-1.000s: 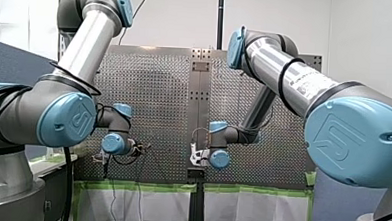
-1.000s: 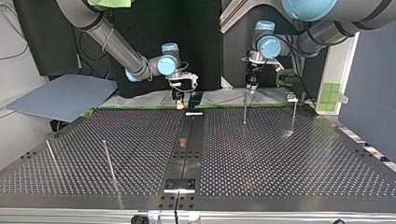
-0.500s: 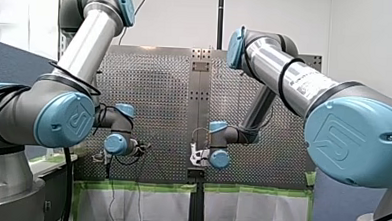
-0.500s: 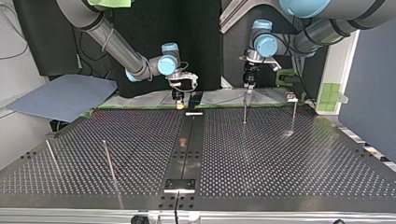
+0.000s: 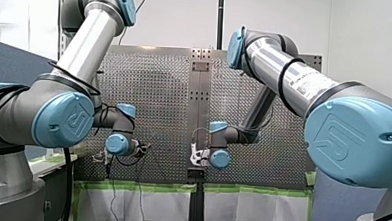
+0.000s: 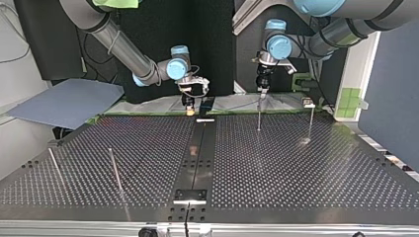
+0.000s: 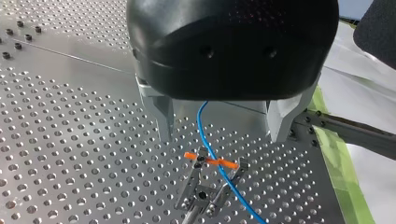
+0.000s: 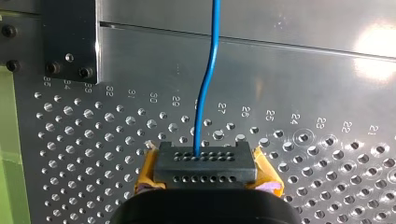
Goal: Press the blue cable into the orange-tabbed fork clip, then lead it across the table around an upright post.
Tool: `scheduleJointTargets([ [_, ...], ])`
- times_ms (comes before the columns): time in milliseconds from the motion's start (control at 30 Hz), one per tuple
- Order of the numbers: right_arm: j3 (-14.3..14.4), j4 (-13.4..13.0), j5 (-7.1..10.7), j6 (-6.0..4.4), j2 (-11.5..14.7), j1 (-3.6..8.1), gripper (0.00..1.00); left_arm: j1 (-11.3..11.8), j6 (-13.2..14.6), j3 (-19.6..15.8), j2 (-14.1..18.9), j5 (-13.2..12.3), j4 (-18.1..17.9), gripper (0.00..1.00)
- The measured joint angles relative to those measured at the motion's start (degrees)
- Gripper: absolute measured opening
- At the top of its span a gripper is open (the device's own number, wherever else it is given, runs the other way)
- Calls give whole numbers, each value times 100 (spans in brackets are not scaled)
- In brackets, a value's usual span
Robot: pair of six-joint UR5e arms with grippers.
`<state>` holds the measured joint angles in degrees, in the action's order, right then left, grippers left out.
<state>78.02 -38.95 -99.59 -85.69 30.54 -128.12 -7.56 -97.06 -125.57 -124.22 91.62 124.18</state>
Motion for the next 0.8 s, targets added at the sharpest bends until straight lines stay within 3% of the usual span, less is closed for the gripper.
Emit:
scheduleJointTargets([
  [433, 0, -8, 46, -81, 1, 33, 0, -7, 4, 1, 0, 45, 72, 100],
  [800, 0, -1, 61, -90, -4, 38, 0, -7, 3, 1, 0, 53, 111, 100],
])
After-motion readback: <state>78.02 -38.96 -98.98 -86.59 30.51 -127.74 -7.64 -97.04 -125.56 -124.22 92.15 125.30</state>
